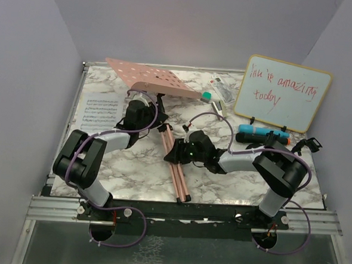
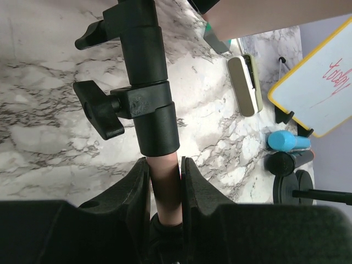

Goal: Pack up the instrument practice props
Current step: Place the music stand at the center of the board.

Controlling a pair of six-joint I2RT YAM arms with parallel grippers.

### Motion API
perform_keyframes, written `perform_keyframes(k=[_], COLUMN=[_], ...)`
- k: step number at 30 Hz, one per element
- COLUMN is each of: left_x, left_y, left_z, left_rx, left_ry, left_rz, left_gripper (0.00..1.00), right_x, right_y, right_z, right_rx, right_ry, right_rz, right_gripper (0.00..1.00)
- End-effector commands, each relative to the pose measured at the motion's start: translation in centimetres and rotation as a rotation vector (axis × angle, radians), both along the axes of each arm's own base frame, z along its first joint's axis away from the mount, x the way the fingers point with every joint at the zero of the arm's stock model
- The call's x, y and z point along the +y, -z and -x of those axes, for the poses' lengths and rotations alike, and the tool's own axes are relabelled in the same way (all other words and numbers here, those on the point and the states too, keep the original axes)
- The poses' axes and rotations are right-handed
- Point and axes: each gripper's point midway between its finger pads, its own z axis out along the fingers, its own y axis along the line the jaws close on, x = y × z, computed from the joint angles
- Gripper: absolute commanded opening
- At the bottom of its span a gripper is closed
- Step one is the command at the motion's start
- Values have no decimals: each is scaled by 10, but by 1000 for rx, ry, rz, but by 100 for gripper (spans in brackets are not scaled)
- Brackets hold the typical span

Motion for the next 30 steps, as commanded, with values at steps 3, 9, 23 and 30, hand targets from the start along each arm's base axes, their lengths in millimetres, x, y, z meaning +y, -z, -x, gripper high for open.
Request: perform_keyframes(k=[3,9,23,30], left_x=[-55,-59,-58,-39], left_y=[-2,10,34,43], left_z=[12,5,-17,-9], left_rx=[-71,-52,18,43], left_ry=[212,196,115,27], left_rz=[-1,13,92,209], left_gripper=[2,7,35,42], right_x=[-31,-40,-37,-32], right_y=[1,12,6,16], right_z=[-40,-40,-56,-54], right_rx=[-133,-124,-159,-131], right_ry=[219,255,285,262], right_rz=[58,88,130,146], right_gripper=[31,31,30,29])
